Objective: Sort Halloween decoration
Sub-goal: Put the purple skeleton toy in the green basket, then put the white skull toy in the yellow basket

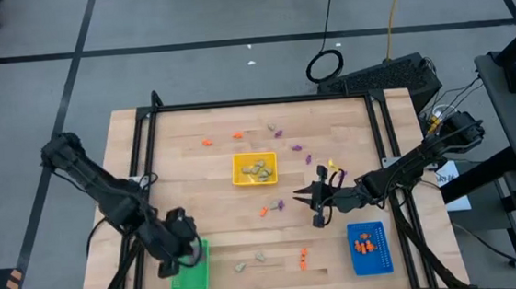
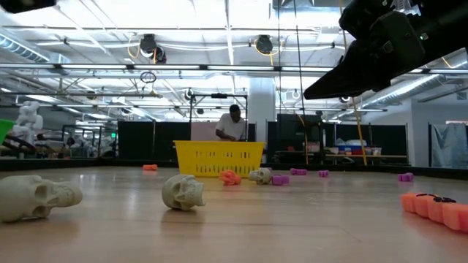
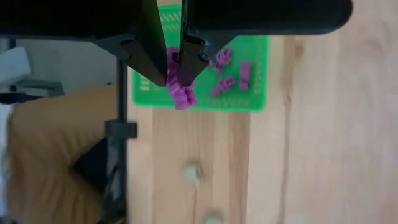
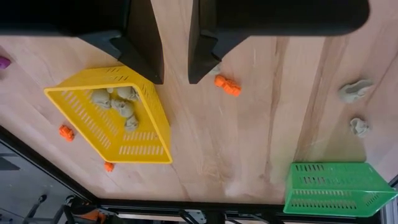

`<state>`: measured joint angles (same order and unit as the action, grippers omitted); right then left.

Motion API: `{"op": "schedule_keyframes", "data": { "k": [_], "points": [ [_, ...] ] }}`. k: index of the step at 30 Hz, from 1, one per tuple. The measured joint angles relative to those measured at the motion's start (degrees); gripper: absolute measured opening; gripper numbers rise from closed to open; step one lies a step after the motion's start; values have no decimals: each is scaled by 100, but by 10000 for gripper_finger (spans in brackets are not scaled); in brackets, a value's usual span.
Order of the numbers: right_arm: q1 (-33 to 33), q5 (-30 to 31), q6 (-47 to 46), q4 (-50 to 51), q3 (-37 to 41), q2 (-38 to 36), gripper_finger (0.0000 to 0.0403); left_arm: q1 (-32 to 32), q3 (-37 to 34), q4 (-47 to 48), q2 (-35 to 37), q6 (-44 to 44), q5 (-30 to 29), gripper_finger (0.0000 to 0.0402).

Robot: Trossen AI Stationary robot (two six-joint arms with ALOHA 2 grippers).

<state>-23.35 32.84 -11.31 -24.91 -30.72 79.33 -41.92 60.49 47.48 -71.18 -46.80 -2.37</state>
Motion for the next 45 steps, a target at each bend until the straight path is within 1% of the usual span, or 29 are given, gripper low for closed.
{"op": "schedule_keyframes", "data": {
  "k": [5,11,16,19,22,24,27,29,33,35,38,40,41,45],
  "points": [
    [0,2,24,0,0,0,59,-206,0,0,-597,-637,77,30],
    [0,2,66,-2,0,0,59,-274,-2,-2,-1120,-1125,251,30],
    [0,0,66,-4,0,0,59,-286,-4,-4,-1357,-1110,296,30],
    [0,-7,58,-4,0,0,59,-286,-4,-37,-1363,-1098,110,30],
    [0,-9,51,-2,0,0,59,-286,-4,-52,-1276,-1078,-399,30],
    [0,-9,50,-2,0,0,59,-282,-4,-55,-1157,-961,-873,35],
    [0,-9,43,-2,0,0,59,-268,-4,-69,-968,-654,-1645,57],
    [0,-7,4,-3,0,-8,59,-268,-4,-70,-816,-356,-2307,79],
    [0,-2,-18,-7,-76,-11,59,-268,-4,-110,-581,416,-3801,126],
    [0,0,-42,-9,-157,-11,59,-268,-4,-270,-522,998,-4459,145],
    [0,4,-11,-7,-304,-11,59,-268,-4,-627,-516,1856,-5422,161],
    [0,19,-4,20,-445,-11,59,-222,-4,-953,-516,2310,-6031,163],
    [0,24,-3,59,-527,-11,59,-162,-4,-1121,-516,2527,-6163,163],
    [7,115,-8,560,-953,-11,59,140,-143,-1831,-516,3299,-6197,155]
  ]
}}
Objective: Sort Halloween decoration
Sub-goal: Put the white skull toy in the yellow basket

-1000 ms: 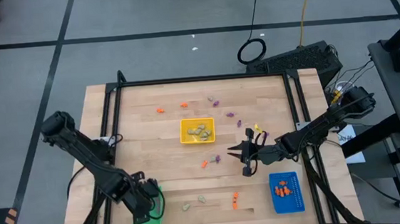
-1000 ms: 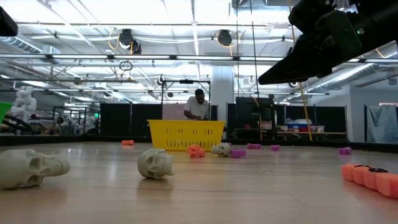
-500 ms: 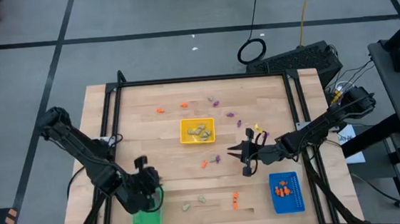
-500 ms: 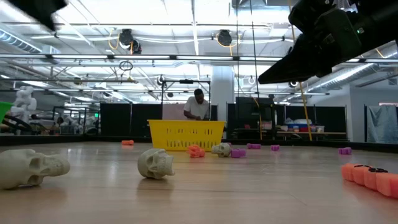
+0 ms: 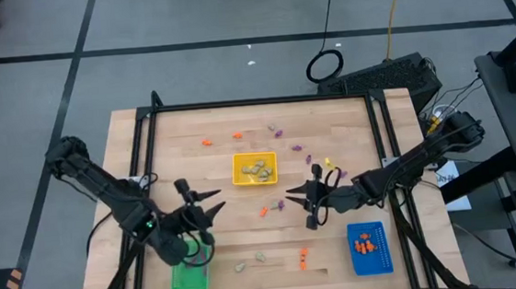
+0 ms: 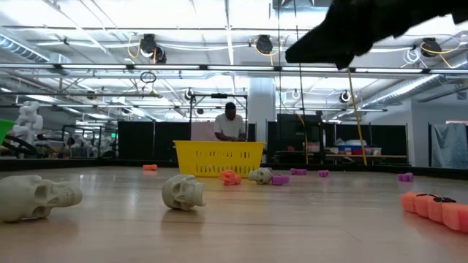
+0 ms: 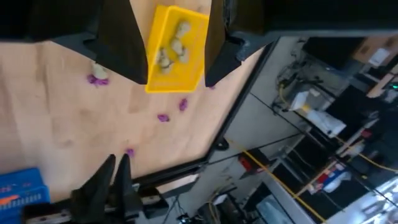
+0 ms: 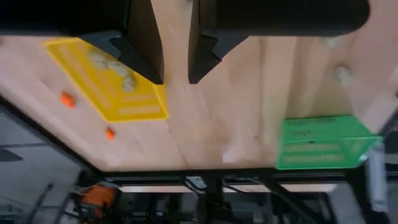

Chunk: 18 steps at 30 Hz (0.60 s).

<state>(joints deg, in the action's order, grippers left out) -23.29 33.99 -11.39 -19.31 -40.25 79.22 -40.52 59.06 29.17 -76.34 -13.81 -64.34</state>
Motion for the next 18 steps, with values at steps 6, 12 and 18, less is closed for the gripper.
{"op": "schedule_keyframes", "data": {
  "k": [6,12,18],
  "points": [
    [11,295,-428,1972,-1012,0,59,694,-931,-2579,11,1706,1204,129],
    [119,369,-916,3839,-1834,-4,59,1410,-2148,-5108,436,2514,2336,105],
    [756,-162,-938,4975,-2169,-4,59,1696,-2855,-5569,751,2064,2387,90]
  ]
}}
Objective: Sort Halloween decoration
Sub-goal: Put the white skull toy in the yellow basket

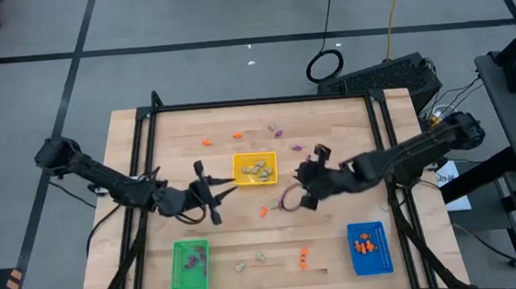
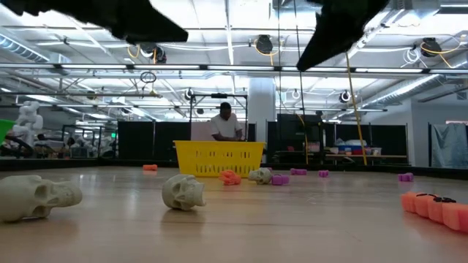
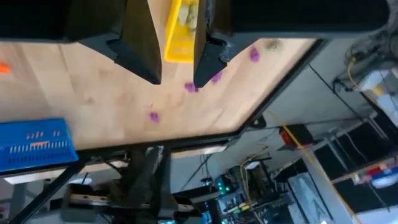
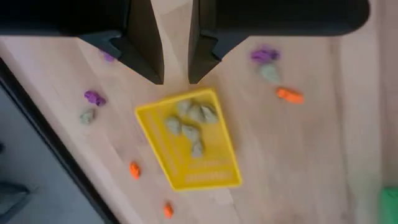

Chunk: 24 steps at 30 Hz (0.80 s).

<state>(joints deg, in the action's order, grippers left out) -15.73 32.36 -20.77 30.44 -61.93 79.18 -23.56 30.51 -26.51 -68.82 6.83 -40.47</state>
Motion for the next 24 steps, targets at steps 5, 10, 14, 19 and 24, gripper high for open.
{"op": "schedule_keyframes", "data": {
  "k": [5,10,14,19,24],
  "points": [
    [1074,-855,817,-132,-6,0,59,-6,-239,-178,30,-474,-445,84],
    [2258,-1588,1510,-668,-6,0,59,66,-237,-495,44,-443,-932,84],
    [2706,-2113,1641,-759,-5,7,59,196,-235,-416,41,-505,-541,83],
    [2147,-2514,1363,-351,140,-24,59,217,-235,-405,42,-503,-148,83],
    [1100,-2264,652,-314,232,-12,59,217,-235,-302,40,-547,30,83]
  ]
}}
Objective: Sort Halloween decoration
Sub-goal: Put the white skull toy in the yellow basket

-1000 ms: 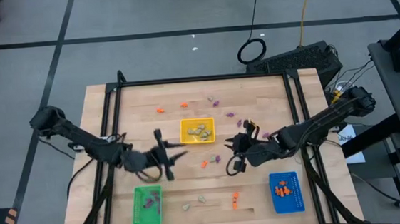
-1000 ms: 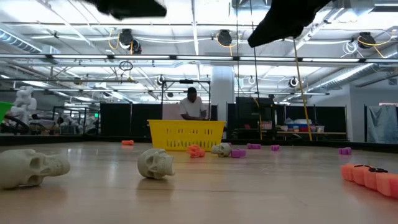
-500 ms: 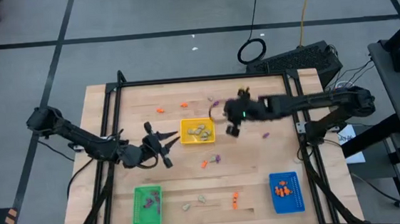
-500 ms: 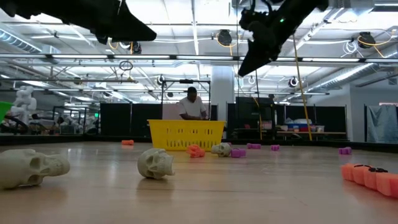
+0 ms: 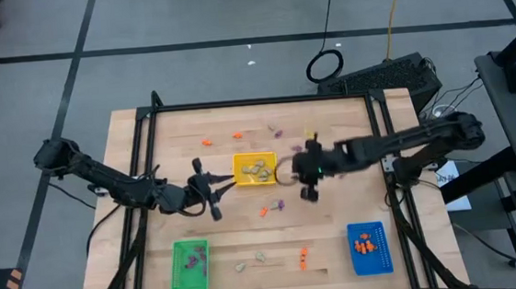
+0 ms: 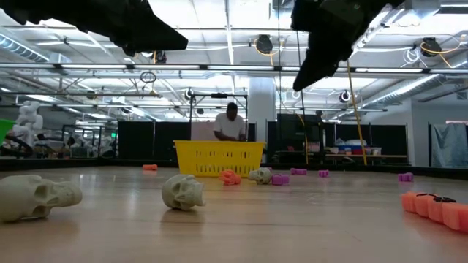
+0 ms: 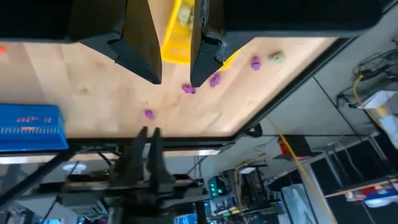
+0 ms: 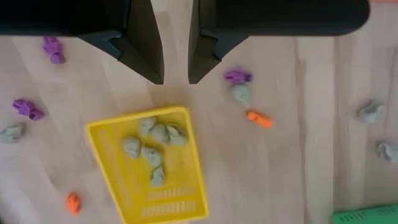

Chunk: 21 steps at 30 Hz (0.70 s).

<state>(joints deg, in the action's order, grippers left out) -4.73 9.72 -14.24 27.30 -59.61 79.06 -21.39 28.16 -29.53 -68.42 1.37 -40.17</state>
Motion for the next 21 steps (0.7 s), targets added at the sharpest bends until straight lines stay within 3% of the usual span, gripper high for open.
{"op": "schedule_keyframes", "data": {
  "k": [3,6,11,17,21],
  "points": [
    [-622,685,-440,5,2,70,59,0,0,32,0,-98,93,83],
    [-1190,977,-661,-250,2,299,66,0,0,100,0,-101,97,83],
    [-1757,1105,-1001,-1223,2,921,109,0,0,408,0,-219,130,83],
    [-2015,1115,-1349,-2141,4,1567,174,-7,0,558,0,-494,418,83],
    [-2060,966,-1510,-2342,-20,1765,191,-11,0,569,0,-720,582,83]
  ]
}}
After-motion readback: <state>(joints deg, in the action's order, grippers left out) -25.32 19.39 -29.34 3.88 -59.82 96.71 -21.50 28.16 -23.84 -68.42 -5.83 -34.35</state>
